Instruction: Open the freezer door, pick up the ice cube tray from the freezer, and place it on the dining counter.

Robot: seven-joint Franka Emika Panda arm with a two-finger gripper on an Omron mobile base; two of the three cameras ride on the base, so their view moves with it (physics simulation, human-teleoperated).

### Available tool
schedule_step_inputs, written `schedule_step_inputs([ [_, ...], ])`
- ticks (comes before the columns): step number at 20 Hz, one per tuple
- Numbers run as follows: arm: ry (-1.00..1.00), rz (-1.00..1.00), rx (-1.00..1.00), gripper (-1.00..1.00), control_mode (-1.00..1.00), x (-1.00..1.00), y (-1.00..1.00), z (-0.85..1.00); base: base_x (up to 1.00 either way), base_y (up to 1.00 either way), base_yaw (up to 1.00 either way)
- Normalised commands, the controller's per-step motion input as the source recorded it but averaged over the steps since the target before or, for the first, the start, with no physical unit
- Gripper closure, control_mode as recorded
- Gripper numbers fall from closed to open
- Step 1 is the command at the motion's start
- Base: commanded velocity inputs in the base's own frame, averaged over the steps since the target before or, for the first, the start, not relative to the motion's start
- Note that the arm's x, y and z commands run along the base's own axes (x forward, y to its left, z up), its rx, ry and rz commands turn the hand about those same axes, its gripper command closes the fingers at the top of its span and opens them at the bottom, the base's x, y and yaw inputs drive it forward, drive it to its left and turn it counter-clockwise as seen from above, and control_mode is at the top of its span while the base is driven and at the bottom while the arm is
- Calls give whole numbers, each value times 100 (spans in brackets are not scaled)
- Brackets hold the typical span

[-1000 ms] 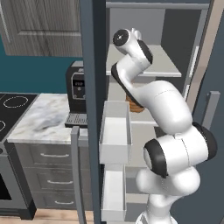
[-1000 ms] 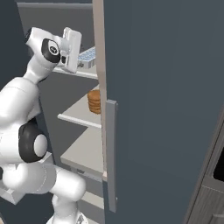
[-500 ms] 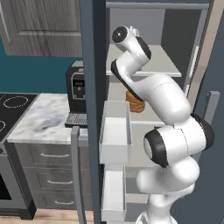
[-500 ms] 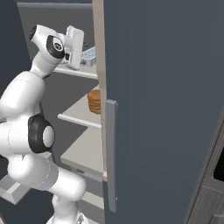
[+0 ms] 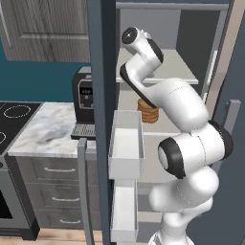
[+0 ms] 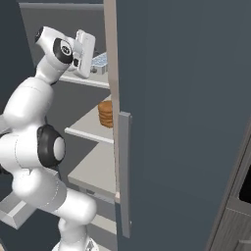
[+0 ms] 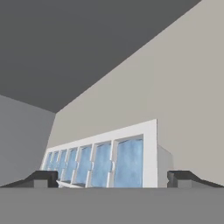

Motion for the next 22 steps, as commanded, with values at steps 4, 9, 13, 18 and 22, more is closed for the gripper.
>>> schedule_step_inputs([
  [4,0,0,0,-100,-100,3,0,-5,0,0,0],
  [9,0,0,0,-100,-100,10,0,-10,0,0,0],
  [13,0,0,0,-100,-100,11,0,-2,0,0,0],
  [18,0,0,0,-100,-100,6,0,0,0,0,0],
  [22,0,0,0,-100,-100,0,0,0,0,0,0],
])
